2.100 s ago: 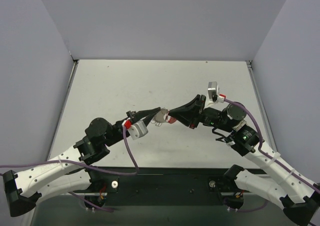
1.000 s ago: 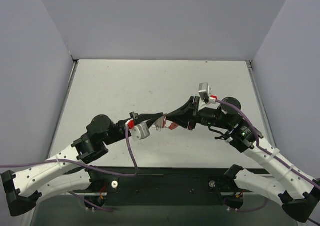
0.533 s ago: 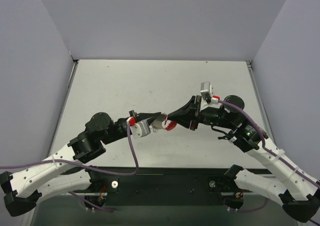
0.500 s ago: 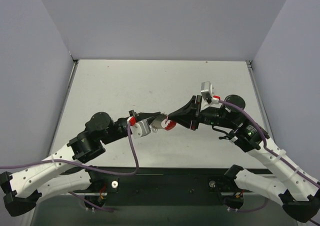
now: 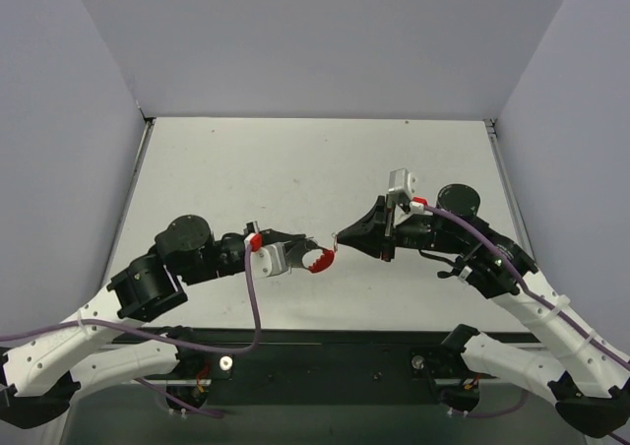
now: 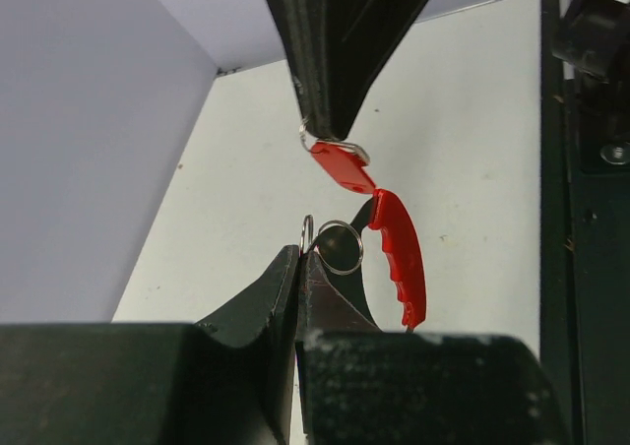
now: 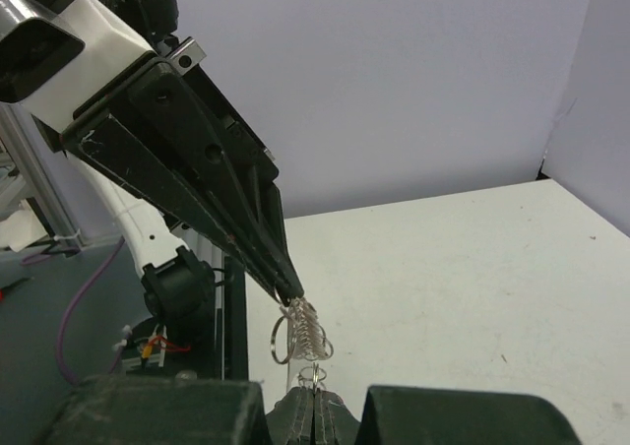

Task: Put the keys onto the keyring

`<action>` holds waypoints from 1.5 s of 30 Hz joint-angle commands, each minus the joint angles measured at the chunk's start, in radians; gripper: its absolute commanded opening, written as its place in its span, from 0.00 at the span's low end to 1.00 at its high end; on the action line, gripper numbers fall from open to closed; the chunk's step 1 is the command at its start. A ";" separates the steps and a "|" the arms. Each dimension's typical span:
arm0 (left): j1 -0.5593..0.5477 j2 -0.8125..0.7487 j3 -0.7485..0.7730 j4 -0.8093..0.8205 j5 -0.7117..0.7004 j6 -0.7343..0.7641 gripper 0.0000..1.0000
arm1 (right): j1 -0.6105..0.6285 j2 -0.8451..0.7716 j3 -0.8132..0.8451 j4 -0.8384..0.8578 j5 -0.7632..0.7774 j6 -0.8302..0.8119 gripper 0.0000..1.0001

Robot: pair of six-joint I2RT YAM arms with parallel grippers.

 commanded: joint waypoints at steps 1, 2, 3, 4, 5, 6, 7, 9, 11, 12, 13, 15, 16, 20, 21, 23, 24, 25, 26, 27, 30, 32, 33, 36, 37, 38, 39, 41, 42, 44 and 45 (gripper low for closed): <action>-0.003 0.048 0.092 -0.103 0.133 -0.022 0.00 | -0.007 0.005 0.026 0.022 -0.035 -0.057 0.00; -0.005 0.056 0.097 -0.113 0.142 -0.023 0.00 | -0.007 0.005 0.026 0.022 -0.040 -0.060 0.00; -0.005 0.063 0.097 -0.126 0.153 -0.025 0.00 | -0.007 0.007 0.026 0.022 -0.046 -0.069 0.00; -0.003 0.065 0.094 -0.126 0.161 -0.023 0.00 | -0.007 0.007 0.026 0.024 -0.047 -0.071 0.00; -0.003 0.063 0.088 -0.117 0.162 -0.025 0.00 | -0.005 0.007 0.022 0.022 -0.044 -0.071 0.00; -0.003 0.053 0.080 -0.089 0.168 -0.037 0.00 | -0.007 0.007 0.022 0.021 -0.044 -0.075 0.00; -0.003 0.045 0.062 -0.078 0.175 -0.037 0.00 | -0.007 0.007 0.020 0.021 -0.050 -0.077 0.00; -0.003 0.024 0.045 -0.025 0.164 -0.057 0.00 | -0.007 0.005 0.017 0.021 -0.056 -0.077 0.00; -0.002 0.013 0.020 0.012 0.171 -0.072 0.00 | -0.007 0.007 0.012 0.022 -0.064 -0.077 0.00; -0.002 0.010 0.014 0.041 0.181 -0.084 0.00 | -0.005 0.007 0.008 0.025 -0.063 -0.076 0.00; -0.002 0.013 0.011 0.049 0.193 -0.086 0.00 | -0.005 0.008 0.002 0.036 -0.066 -0.071 0.00; -0.002 0.031 0.009 0.060 0.216 -0.097 0.00 | -0.005 0.013 -0.011 0.056 -0.069 -0.063 0.00; -0.002 0.039 0.012 0.061 0.219 -0.103 0.00 | -0.005 0.013 -0.012 0.064 -0.070 -0.062 0.00; -0.002 0.059 0.000 0.095 0.216 -0.124 0.00 | -0.002 0.016 -0.023 0.087 -0.089 -0.045 0.00; -0.002 0.057 -0.009 0.115 0.210 -0.131 0.00 | -0.002 0.015 -0.024 0.090 -0.093 -0.043 0.00; -0.003 0.056 -0.018 0.132 0.170 -0.138 0.00 | 0.001 0.013 -0.024 0.087 -0.095 -0.042 0.00; -0.003 0.050 -0.027 0.150 0.156 -0.141 0.00 | 0.003 0.010 -0.024 0.084 -0.095 -0.042 0.00; -0.003 0.048 -0.032 0.155 0.147 -0.140 0.00 | 0.003 0.007 -0.026 0.082 -0.095 -0.042 0.00; -0.002 0.047 -0.035 0.160 0.132 -0.140 0.00 | 0.003 0.001 -0.028 0.084 -0.096 -0.040 0.00; -0.002 0.050 -0.037 0.170 0.124 -0.143 0.00 | 0.003 -0.001 -0.028 0.082 -0.098 -0.037 0.00; -0.002 0.051 -0.043 0.189 0.106 -0.144 0.00 | 0.003 0.002 -0.015 0.070 -0.122 -0.036 0.00; -0.002 0.053 -0.049 0.202 0.099 -0.146 0.00 | 0.003 0.005 -0.014 0.059 -0.129 -0.037 0.00; -0.003 0.054 -0.049 0.203 0.099 -0.146 0.00 | 0.003 0.005 -0.014 0.056 -0.132 -0.037 0.00; -0.002 0.057 -0.046 0.203 0.099 -0.147 0.00 | 0.003 0.010 -0.014 0.051 -0.138 -0.040 0.00; -0.002 0.059 -0.043 0.203 0.092 -0.147 0.00 | 0.003 0.007 -0.014 0.048 -0.138 -0.042 0.00; -0.002 0.059 -0.043 0.200 0.090 -0.147 0.00 | 0.003 0.005 -0.014 0.048 -0.138 -0.045 0.00; -0.002 0.057 -0.043 0.201 0.089 -0.147 0.00 | 0.003 0.004 -0.015 0.048 -0.139 -0.046 0.00; -0.002 0.059 -0.044 0.203 0.084 -0.146 0.00 | 0.003 0.002 -0.015 0.047 -0.145 -0.046 0.00; -0.002 0.059 -0.044 0.203 0.083 -0.144 0.00 | 0.004 0.002 -0.012 0.045 -0.150 -0.046 0.00; -0.002 0.062 -0.044 0.210 0.087 -0.144 0.00 | 0.004 0.008 -0.008 0.042 -0.156 -0.048 0.00; -0.003 0.063 -0.044 0.210 0.087 -0.146 0.00 | 0.003 0.011 -0.006 0.041 -0.167 -0.048 0.00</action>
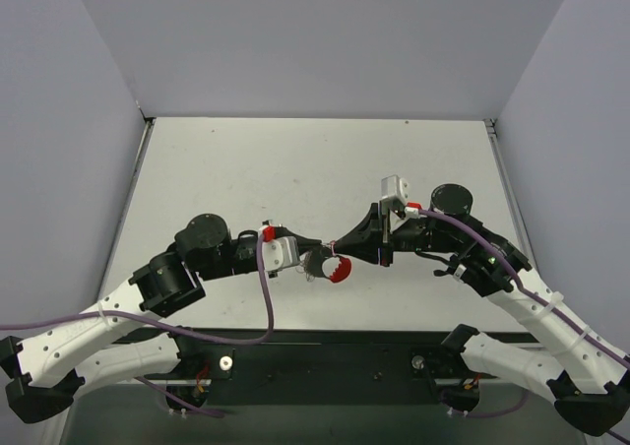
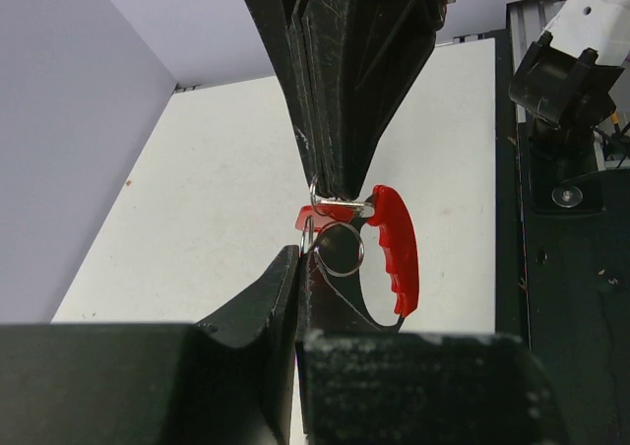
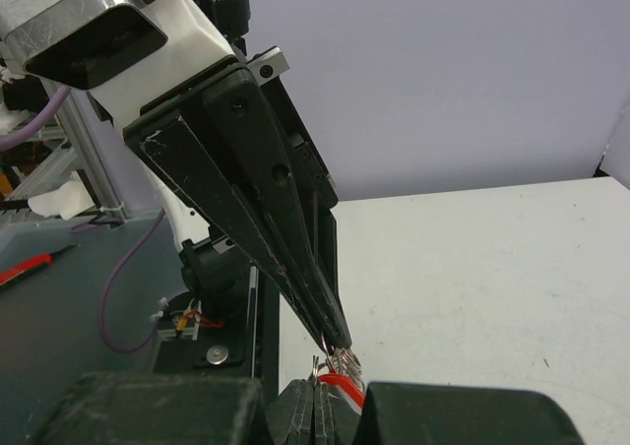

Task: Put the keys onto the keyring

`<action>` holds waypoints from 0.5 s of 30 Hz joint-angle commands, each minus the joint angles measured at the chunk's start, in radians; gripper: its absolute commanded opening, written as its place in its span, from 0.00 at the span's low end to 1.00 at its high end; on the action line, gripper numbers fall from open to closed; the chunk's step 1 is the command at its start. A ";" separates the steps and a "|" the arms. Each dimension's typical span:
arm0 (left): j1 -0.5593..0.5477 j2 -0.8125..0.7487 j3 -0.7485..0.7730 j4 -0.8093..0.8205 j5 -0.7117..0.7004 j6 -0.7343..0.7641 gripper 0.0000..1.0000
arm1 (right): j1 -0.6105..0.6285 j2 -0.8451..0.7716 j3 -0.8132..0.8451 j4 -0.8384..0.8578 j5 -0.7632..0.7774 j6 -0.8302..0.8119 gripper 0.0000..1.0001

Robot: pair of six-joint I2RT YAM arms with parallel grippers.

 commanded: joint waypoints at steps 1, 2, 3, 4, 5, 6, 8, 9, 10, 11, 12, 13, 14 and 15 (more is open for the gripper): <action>-0.002 0.000 0.014 0.084 -0.008 -0.011 0.00 | 0.003 0.002 0.020 0.030 -0.059 -0.009 0.00; -0.002 0.003 0.016 0.085 -0.006 -0.007 0.00 | 0.003 0.007 0.020 0.028 -0.058 -0.009 0.00; -0.002 0.003 0.019 0.084 -0.006 -0.007 0.00 | 0.003 0.007 0.019 0.028 -0.055 -0.009 0.00; -0.003 0.005 0.020 0.082 0.004 -0.004 0.00 | 0.003 0.008 0.017 0.028 -0.052 -0.009 0.00; -0.002 0.006 0.022 0.081 0.009 -0.002 0.00 | 0.003 0.008 0.016 0.028 -0.046 -0.010 0.00; -0.002 0.006 0.025 0.082 0.014 -0.004 0.00 | 0.004 0.010 0.016 0.028 -0.043 -0.013 0.00; -0.002 0.008 0.026 0.076 0.026 -0.002 0.00 | 0.003 0.010 0.016 0.028 -0.032 -0.015 0.00; -0.002 0.009 0.031 0.073 0.032 -0.001 0.00 | 0.003 0.011 0.017 0.030 -0.030 -0.016 0.00; -0.002 0.011 0.032 0.067 0.043 0.003 0.00 | 0.003 0.015 0.019 0.028 -0.027 -0.016 0.00; -0.002 0.015 0.034 0.062 0.049 0.004 0.00 | 0.003 0.016 0.020 0.031 -0.024 -0.016 0.00; -0.002 0.017 0.037 0.058 0.054 0.004 0.00 | 0.003 0.019 0.020 0.031 -0.023 -0.016 0.00; -0.002 0.018 0.039 0.054 0.063 0.003 0.00 | 0.003 0.021 0.020 0.034 -0.023 -0.018 0.00; -0.002 0.020 0.037 0.056 0.066 0.003 0.00 | 0.004 0.022 0.022 0.034 -0.023 -0.016 0.00; -0.002 0.020 0.039 0.054 0.069 0.003 0.00 | 0.003 0.024 0.020 0.034 -0.023 -0.016 0.00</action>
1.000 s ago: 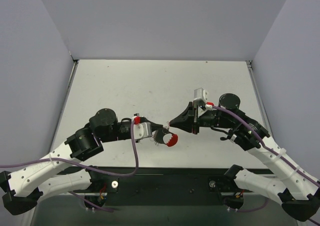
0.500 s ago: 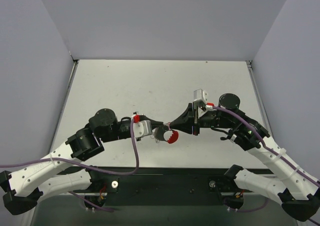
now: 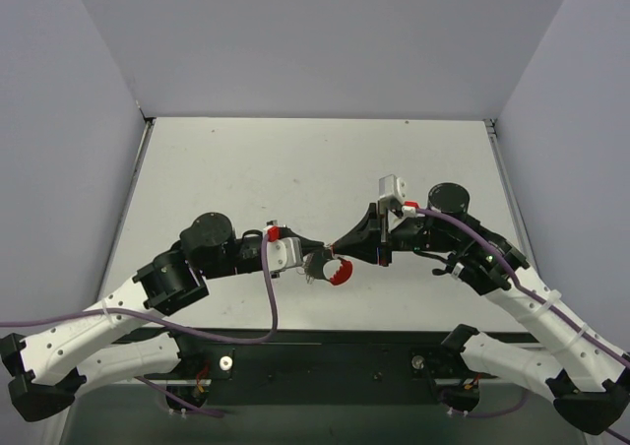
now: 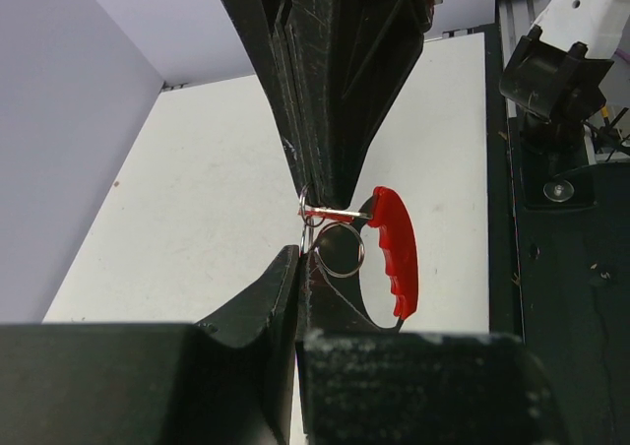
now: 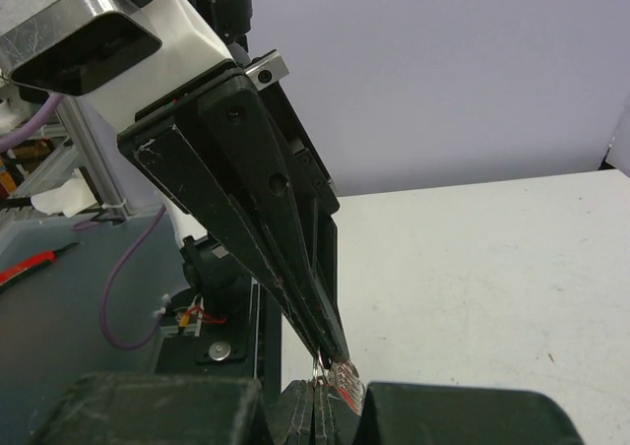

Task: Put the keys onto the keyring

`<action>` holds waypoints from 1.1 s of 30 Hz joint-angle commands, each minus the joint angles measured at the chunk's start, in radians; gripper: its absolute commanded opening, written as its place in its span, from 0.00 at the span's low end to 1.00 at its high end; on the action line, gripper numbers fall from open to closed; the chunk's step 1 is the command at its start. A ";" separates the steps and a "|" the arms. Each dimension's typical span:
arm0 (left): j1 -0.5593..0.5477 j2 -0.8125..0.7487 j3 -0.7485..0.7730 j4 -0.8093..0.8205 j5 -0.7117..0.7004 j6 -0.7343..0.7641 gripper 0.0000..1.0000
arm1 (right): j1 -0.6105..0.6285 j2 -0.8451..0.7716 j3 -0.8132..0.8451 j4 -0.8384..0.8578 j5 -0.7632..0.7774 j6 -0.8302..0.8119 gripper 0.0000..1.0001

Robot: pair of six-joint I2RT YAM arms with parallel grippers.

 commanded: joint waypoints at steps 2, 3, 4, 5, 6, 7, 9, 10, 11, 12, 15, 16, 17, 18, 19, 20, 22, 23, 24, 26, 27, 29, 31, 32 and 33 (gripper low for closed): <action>-0.002 -0.001 0.040 0.045 0.048 0.001 0.00 | 0.003 0.013 0.017 0.041 -0.006 -0.015 0.00; -0.002 0.001 0.039 0.046 0.051 0.001 0.00 | 0.004 0.013 0.019 0.040 -0.004 -0.015 0.00; -0.003 0.001 0.039 0.049 0.054 0.001 0.00 | 0.003 0.015 0.019 0.041 -0.003 -0.015 0.00; -0.003 -0.001 0.040 0.049 0.057 0.002 0.00 | 0.004 0.013 0.019 0.041 -0.001 -0.016 0.00; -0.002 0.001 0.039 0.051 0.057 0.002 0.00 | 0.003 0.018 0.017 0.040 -0.003 -0.015 0.00; -0.002 -0.001 0.037 0.056 0.059 0.004 0.00 | 0.003 0.019 0.017 0.040 -0.003 -0.016 0.00; -0.002 -0.001 0.039 0.059 0.059 0.004 0.00 | 0.004 0.022 0.016 0.041 -0.003 -0.016 0.00; -0.002 -0.001 0.039 0.062 0.062 0.004 0.00 | 0.004 0.022 0.014 0.040 -0.001 -0.016 0.00; -0.003 0.001 0.040 0.062 0.065 0.005 0.00 | 0.003 0.022 0.013 0.043 0.000 -0.016 0.00; -0.002 0.001 0.040 0.065 0.069 0.005 0.00 | 0.004 0.022 0.011 0.043 0.003 -0.016 0.00; -0.002 0.004 0.042 0.066 0.075 0.004 0.00 | 0.004 0.025 0.011 0.043 0.002 -0.015 0.00; -0.003 0.007 0.043 0.066 0.077 0.005 0.00 | 0.004 0.027 0.011 0.042 0.002 -0.015 0.00; -0.002 0.009 0.043 0.069 0.077 0.004 0.00 | 0.004 0.028 0.013 0.043 0.003 -0.015 0.00; -0.002 0.009 0.042 0.069 0.082 0.004 0.00 | 0.003 0.028 0.011 0.042 0.005 -0.015 0.00; -0.002 0.007 0.043 0.071 0.083 0.002 0.00 | 0.004 0.030 0.011 0.043 0.003 -0.015 0.00; -0.002 0.009 0.042 0.074 0.082 0.002 0.00 | 0.004 0.031 0.013 0.040 0.003 -0.015 0.00; -0.002 0.007 0.042 0.080 0.085 0.002 0.00 | 0.004 0.035 0.014 0.038 0.003 -0.015 0.00; -0.002 0.007 0.042 0.085 0.083 0.001 0.00 | 0.004 0.038 0.016 0.034 0.003 -0.015 0.00; -0.003 0.007 0.040 0.085 0.085 0.004 0.00 | 0.006 0.041 0.016 0.032 0.003 -0.015 0.00; -0.003 0.006 0.040 0.086 0.070 0.004 0.00 | 0.004 0.044 0.017 0.029 0.003 -0.015 0.00; -0.002 0.003 0.040 0.091 0.066 0.004 0.00 | 0.004 0.042 0.016 0.029 0.005 -0.015 0.00; -0.002 -0.005 0.031 0.102 0.043 0.005 0.00 | 0.006 0.044 0.016 0.028 0.003 -0.015 0.00; -0.003 -0.016 0.023 0.120 0.028 0.005 0.00 | 0.006 0.044 0.017 0.025 0.002 -0.015 0.00; -0.002 -0.019 0.016 0.125 0.007 0.004 0.00 | 0.006 0.044 0.017 0.025 0.005 -0.016 0.00; -0.002 -0.022 0.014 0.132 0.010 0.004 0.00 | 0.006 0.044 0.017 0.025 0.003 -0.016 0.00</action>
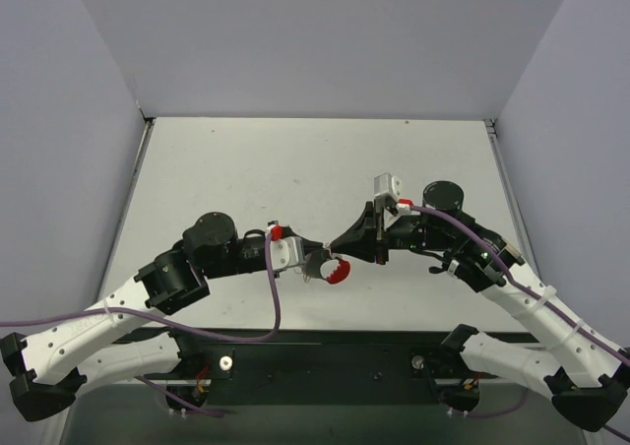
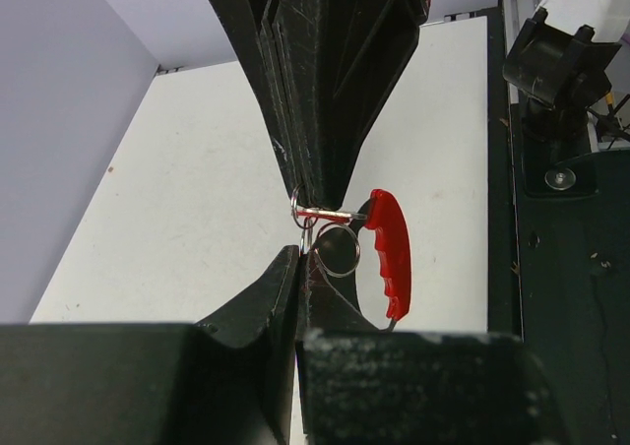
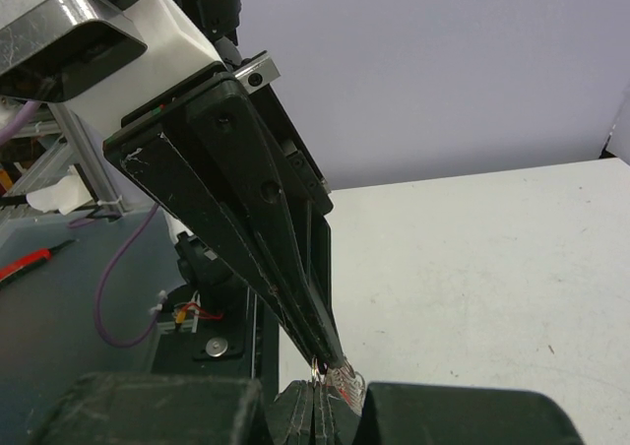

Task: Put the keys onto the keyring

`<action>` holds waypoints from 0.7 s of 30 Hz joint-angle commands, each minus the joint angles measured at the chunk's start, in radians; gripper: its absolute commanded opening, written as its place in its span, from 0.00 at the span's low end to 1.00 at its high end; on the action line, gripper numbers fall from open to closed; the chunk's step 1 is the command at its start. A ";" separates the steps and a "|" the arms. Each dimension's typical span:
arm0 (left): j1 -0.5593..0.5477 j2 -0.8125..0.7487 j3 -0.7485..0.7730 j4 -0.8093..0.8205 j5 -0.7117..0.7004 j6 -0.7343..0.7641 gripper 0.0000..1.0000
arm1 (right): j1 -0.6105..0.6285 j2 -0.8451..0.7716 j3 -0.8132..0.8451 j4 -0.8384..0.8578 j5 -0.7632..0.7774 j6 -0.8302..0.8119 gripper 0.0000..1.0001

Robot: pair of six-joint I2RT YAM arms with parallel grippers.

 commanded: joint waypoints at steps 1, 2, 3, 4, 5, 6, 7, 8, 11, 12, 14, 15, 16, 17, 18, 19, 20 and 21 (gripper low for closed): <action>-0.007 -0.036 0.014 0.159 0.011 0.004 0.00 | 0.006 0.020 0.017 0.023 -0.003 -0.014 0.00; -0.006 -0.038 0.013 0.161 0.013 0.003 0.00 | 0.006 0.021 0.017 0.023 -0.003 -0.013 0.00; -0.007 -0.038 0.011 0.164 0.016 0.004 0.00 | 0.008 0.021 0.017 0.023 -0.002 -0.014 0.00; -0.006 -0.041 0.010 0.165 0.017 0.004 0.00 | 0.008 0.023 0.017 0.025 -0.002 -0.014 0.00; -0.006 -0.039 0.011 0.170 0.023 0.003 0.00 | 0.009 0.024 0.017 0.023 0.000 -0.014 0.00; -0.007 -0.039 0.011 0.170 0.029 0.003 0.00 | 0.009 0.026 0.017 0.023 0.004 -0.014 0.00; -0.006 -0.036 0.013 0.168 0.033 0.003 0.00 | 0.009 0.026 0.016 0.025 0.007 -0.014 0.00; -0.006 -0.035 0.013 0.167 0.042 0.003 0.00 | 0.009 0.026 0.017 0.023 0.013 -0.014 0.00; -0.006 -0.027 0.018 0.154 0.060 0.003 0.00 | 0.011 0.026 0.020 0.026 0.021 -0.011 0.00; -0.006 -0.027 0.019 0.150 0.065 0.003 0.00 | 0.011 0.026 0.020 0.026 0.024 -0.009 0.00; -0.006 -0.022 0.021 0.148 0.068 0.001 0.00 | 0.011 0.023 0.020 0.029 0.027 -0.009 0.00; -0.006 -0.022 0.021 0.145 0.068 0.001 0.00 | 0.011 0.023 0.020 0.031 0.026 -0.008 0.00; -0.006 -0.022 0.018 0.144 0.063 0.000 0.00 | 0.012 0.020 0.019 0.032 0.021 -0.008 0.00; -0.006 -0.022 0.018 0.145 0.057 0.000 0.00 | 0.012 0.017 0.017 0.035 0.020 -0.006 0.00; -0.007 -0.024 0.018 0.138 0.056 0.000 0.00 | 0.012 0.015 0.017 0.037 0.020 -0.006 0.00; -0.006 -0.022 0.016 0.136 0.053 0.000 0.00 | 0.012 0.014 0.017 0.038 0.020 -0.006 0.00; -0.006 -0.022 0.019 0.135 0.045 0.000 0.00 | 0.014 0.008 0.016 0.040 0.014 -0.006 0.00; -0.006 -0.021 0.018 0.131 0.040 -0.004 0.00 | 0.012 0.006 0.016 0.041 0.012 -0.008 0.00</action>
